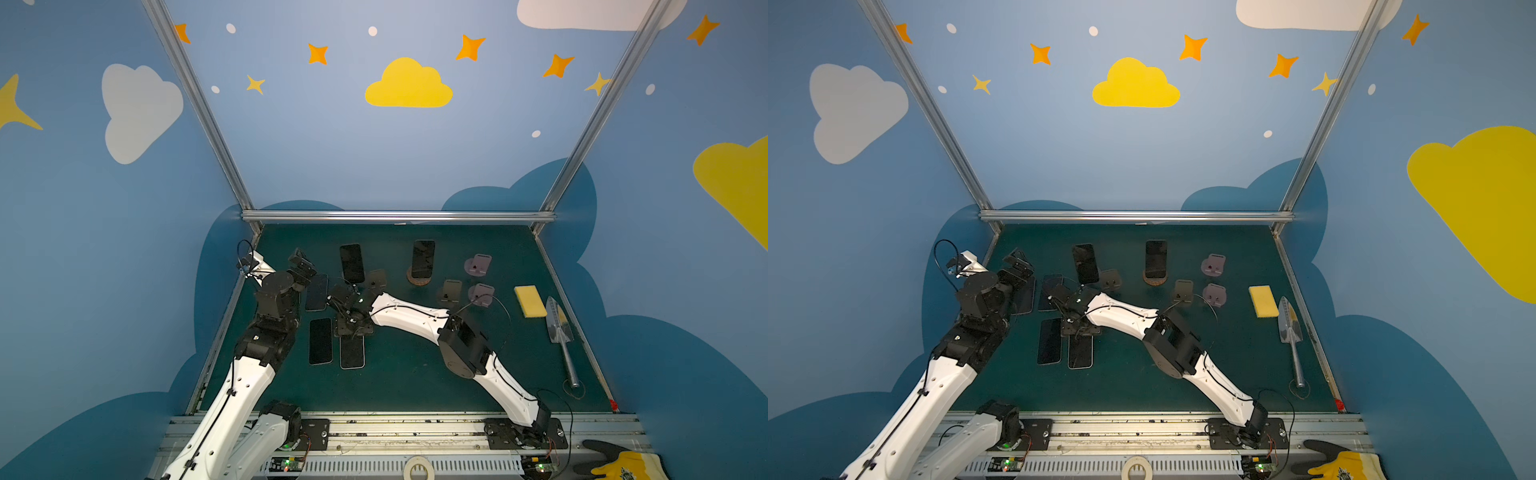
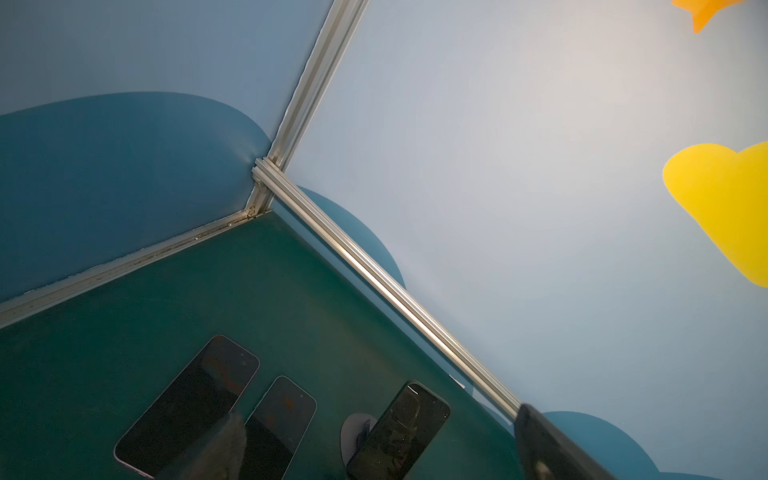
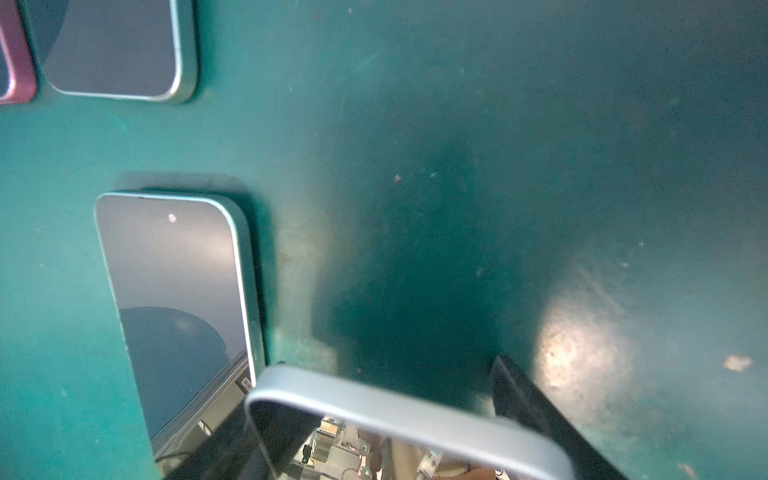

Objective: Remove the phone from the phone stand

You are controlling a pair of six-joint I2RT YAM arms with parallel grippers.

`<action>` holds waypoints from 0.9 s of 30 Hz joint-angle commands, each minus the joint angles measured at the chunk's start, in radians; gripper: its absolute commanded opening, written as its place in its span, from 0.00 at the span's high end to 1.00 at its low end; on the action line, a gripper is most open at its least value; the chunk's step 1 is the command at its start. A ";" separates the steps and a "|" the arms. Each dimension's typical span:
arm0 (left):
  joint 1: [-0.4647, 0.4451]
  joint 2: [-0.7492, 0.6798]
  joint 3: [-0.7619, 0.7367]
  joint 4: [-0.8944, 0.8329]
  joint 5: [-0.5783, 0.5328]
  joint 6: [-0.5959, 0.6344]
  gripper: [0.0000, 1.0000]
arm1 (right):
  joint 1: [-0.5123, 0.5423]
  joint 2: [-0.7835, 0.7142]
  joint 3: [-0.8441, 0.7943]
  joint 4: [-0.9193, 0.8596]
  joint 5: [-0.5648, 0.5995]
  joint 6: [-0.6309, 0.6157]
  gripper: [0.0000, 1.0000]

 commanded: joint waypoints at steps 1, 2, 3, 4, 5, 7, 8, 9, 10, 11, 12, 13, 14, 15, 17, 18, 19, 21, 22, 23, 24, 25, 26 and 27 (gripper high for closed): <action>0.005 0.000 0.006 0.009 -0.020 0.014 0.00 | 0.045 0.066 -0.053 -0.017 -0.111 0.030 0.24; 0.006 -0.001 0.009 0.010 -0.017 0.012 0.00 | 0.048 0.068 -0.054 -0.021 -0.107 0.032 0.24; 0.006 0.001 0.009 0.009 -0.015 0.012 0.00 | 0.050 0.069 -0.055 -0.025 -0.106 0.035 0.23; 0.006 0.000 0.009 0.008 -0.015 0.012 0.00 | 0.051 0.070 -0.057 -0.027 -0.109 0.037 0.24; 0.006 -0.001 0.009 0.008 -0.017 0.011 0.00 | 0.053 0.071 -0.056 -0.030 -0.112 0.041 0.23; 0.007 -0.003 0.009 0.008 -0.019 0.009 0.00 | 0.056 0.064 -0.057 -0.032 -0.105 0.041 0.24; 0.008 -0.004 0.008 0.008 -0.016 0.009 0.00 | 0.057 0.060 -0.056 -0.036 -0.103 0.040 0.24; 0.009 -0.006 0.008 0.008 -0.014 0.010 0.00 | 0.057 0.056 -0.057 -0.037 -0.104 0.041 0.24; 0.009 -0.007 0.009 0.008 -0.014 0.008 0.00 | 0.057 0.052 -0.057 -0.037 -0.106 0.041 0.23; 0.009 -0.008 0.009 0.007 -0.015 0.007 0.00 | 0.057 0.049 -0.057 -0.038 -0.109 0.043 0.24; 0.009 -0.009 0.009 0.006 -0.017 0.008 0.00 | 0.057 0.045 -0.058 -0.040 -0.112 0.045 0.24; 0.010 -0.009 0.006 0.007 -0.017 0.006 0.00 | 0.059 0.038 -0.059 -0.042 -0.109 0.051 0.25; 0.009 -0.010 0.008 0.008 -0.016 0.006 0.00 | 0.060 0.025 -0.068 -0.039 -0.104 0.052 0.25; 0.010 -0.010 0.009 0.008 -0.014 0.006 0.00 | 0.063 0.010 -0.076 -0.032 -0.094 0.050 0.25; 0.009 -0.013 0.007 0.005 -0.015 0.006 0.00 | 0.068 -0.034 -0.092 -0.032 -0.050 0.037 0.25; 0.009 -0.014 0.007 0.005 -0.018 0.006 0.00 | 0.067 -0.054 -0.099 -0.034 -0.029 0.026 0.25; 0.009 -0.015 0.007 0.006 -0.021 0.007 0.00 | 0.064 -0.079 -0.101 -0.042 -0.003 0.006 0.24; 0.009 -0.018 0.007 0.007 -0.023 0.012 0.00 | 0.057 -0.123 -0.105 -0.063 0.038 -0.036 0.23; 0.009 -0.019 0.006 0.008 -0.023 0.012 0.00 | 0.053 -0.149 -0.108 -0.081 0.071 -0.048 0.23; 0.009 -0.018 0.004 0.009 -0.024 0.012 0.00 | 0.052 -0.179 -0.114 -0.106 0.127 -0.051 0.23; 0.009 -0.016 0.004 0.009 -0.024 0.012 0.00 | 0.054 -0.213 -0.133 -0.110 0.172 -0.063 0.21; 0.009 -0.013 0.005 0.009 -0.025 0.011 0.00 | 0.056 -0.253 -0.157 -0.104 0.212 -0.085 0.20; 0.009 -0.010 0.006 0.009 -0.022 0.010 0.00 | 0.052 -0.290 -0.175 -0.100 0.253 -0.109 0.20; 0.011 -0.008 0.008 0.008 -0.017 0.008 0.00 | 0.049 -0.318 -0.191 -0.100 0.296 -0.133 0.19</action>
